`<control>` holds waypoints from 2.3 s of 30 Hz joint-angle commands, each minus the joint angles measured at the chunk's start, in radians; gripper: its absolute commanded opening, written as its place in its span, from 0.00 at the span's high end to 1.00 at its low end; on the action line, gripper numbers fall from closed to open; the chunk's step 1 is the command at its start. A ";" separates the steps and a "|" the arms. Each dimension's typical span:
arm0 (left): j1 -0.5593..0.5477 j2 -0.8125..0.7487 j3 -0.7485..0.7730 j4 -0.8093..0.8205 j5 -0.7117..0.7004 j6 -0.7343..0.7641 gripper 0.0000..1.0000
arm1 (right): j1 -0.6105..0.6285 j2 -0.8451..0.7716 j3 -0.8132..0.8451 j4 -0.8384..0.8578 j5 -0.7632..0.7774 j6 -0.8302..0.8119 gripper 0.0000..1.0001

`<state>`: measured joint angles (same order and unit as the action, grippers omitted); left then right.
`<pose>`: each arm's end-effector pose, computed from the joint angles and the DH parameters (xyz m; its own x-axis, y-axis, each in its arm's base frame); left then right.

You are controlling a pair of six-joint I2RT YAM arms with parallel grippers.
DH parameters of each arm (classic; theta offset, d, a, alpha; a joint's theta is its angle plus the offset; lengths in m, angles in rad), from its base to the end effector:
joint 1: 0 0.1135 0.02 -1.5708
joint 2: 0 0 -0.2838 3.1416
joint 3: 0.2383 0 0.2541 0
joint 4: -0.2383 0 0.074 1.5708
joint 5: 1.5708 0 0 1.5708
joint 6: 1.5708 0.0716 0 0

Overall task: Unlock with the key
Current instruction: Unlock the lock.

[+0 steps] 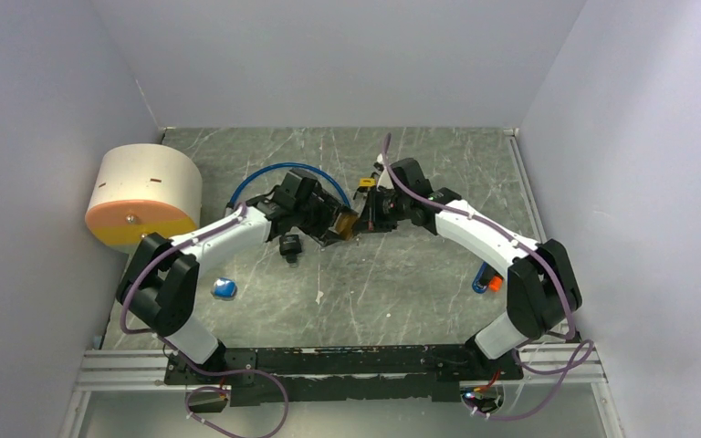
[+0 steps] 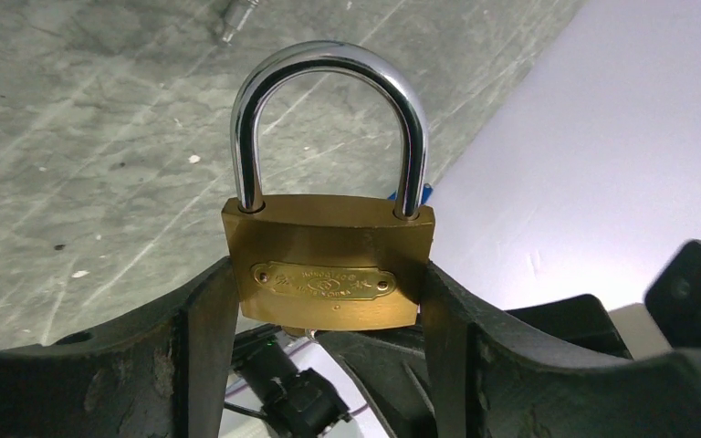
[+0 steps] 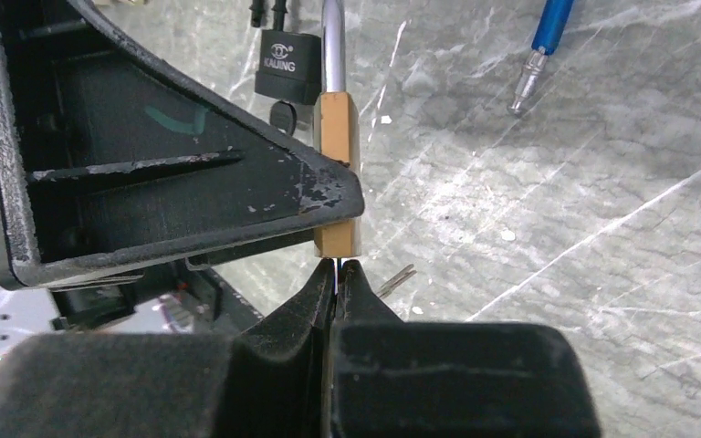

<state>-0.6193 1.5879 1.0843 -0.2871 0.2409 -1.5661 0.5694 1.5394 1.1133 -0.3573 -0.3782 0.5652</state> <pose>0.2922 -0.2293 0.2286 -0.7031 -0.6914 0.1663 -0.5755 0.4159 -0.7041 0.2892 0.2165 0.2505 -0.8883 0.0224 -0.4588 -0.2908 0.7456 0.5995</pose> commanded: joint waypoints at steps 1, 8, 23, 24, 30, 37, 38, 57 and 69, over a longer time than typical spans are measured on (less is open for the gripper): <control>-0.069 -0.059 -0.031 0.292 0.349 -0.159 0.98 | -0.027 -0.003 0.027 0.295 -0.099 0.150 1.00; -0.065 -0.079 -0.038 0.359 0.369 -0.141 0.98 | -0.059 -0.011 -0.065 0.427 -0.293 0.404 1.00; -0.050 -0.168 -0.110 0.409 0.193 0.057 0.97 | -0.129 -0.176 -0.452 1.015 -0.395 1.074 1.00; -0.050 -0.170 -0.099 0.394 0.180 0.082 0.98 | -0.133 -0.185 -0.446 0.993 -0.399 1.042 1.00; -0.048 -0.197 -0.046 0.270 0.048 0.313 0.98 | -0.156 -0.293 -0.235 0.302 -0.253 0.343 0.52; -0.043 -0.306 -0.147 0.476 0.042 0.708 0.97 | -0.239 -0.527 -0.294 0.253 -0.185 0.125 0.34; -0.041 -0.327 -0.159 0.506 0.071 0.755 0.98 | -0.251 -0.556 -0.310 0.277 -0.175 0.150 0.35; -0.034 -0.212 -0.051 1.232 0.787 0.309 0.97 | -0.267 -0.606 -0.267 0.738 -0.434 0.292 0.36; -0.037 -0.238 -0.032 1.131 0.768 0.381 0.97 | -0.268 -0.677 -0.317 0.727 -0.383 0.278 0.37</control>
<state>-0.6556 1.4044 0.9794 0.7643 0.9936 -1.1889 0.3031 0.8867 0.7952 0.2989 -0.7639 0.8558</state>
